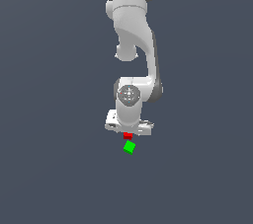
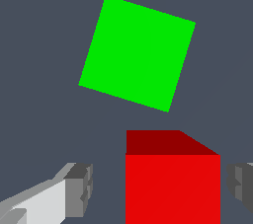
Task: Stack the red cube on top of the green cube.
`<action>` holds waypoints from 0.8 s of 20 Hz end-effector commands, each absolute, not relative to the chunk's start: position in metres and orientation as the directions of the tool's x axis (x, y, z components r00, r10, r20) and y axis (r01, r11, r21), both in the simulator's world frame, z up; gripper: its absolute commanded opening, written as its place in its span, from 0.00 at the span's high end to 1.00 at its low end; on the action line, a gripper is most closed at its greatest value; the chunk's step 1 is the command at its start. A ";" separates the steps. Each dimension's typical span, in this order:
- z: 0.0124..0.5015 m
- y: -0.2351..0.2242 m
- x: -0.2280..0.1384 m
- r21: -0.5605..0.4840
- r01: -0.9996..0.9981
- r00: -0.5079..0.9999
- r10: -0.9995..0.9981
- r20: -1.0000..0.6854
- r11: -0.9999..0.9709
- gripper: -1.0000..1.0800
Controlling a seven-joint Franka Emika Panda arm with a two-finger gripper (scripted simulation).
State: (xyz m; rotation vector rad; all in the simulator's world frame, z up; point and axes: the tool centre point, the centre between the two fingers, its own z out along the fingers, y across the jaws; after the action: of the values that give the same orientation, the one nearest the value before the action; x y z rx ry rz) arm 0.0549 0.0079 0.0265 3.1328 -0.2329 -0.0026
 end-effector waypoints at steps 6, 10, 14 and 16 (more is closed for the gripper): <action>0.020 0.008 0.057 0.000 -0.148 0.989 -0.148 0.000 -0.989 1.00; 0.020 0.008 0.057 0.000 -0.148 0.989 -0.148 0.000 -0.989 1.00; 0.020 0.008 0.057 0.000 -0.148 0.989 -0.148 0.000 -0.989 1.00; 0.020 0.008 0.056 0.000 -0.148 0.989 -0.148 0.000 -0.989 1.00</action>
State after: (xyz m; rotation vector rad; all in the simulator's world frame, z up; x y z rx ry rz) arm 0.0564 0.0078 0.0199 3.1329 -0.2337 -0.0012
